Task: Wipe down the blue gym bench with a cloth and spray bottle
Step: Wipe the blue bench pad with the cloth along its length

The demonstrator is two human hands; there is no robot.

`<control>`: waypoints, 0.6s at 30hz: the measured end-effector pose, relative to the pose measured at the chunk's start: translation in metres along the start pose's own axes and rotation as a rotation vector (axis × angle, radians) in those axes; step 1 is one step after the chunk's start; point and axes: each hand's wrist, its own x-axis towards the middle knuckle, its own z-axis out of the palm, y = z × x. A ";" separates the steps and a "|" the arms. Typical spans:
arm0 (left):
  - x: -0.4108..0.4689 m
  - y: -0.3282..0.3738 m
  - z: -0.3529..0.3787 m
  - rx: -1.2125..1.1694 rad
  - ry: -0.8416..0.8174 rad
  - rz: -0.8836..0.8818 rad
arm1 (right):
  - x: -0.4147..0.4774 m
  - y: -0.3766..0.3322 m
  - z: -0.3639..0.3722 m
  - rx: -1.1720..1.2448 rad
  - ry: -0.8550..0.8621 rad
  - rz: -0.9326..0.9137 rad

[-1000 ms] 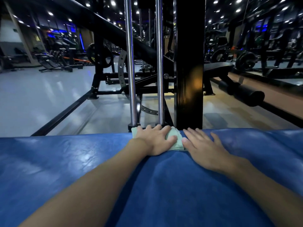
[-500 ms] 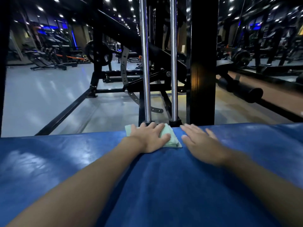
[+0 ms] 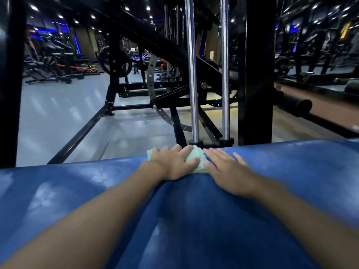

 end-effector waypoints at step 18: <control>-0.053 -0.109 0.004 -0.041 0.016 -0.096 | 0.008 -0.076 0.010 -0.152 -0.077 -0.065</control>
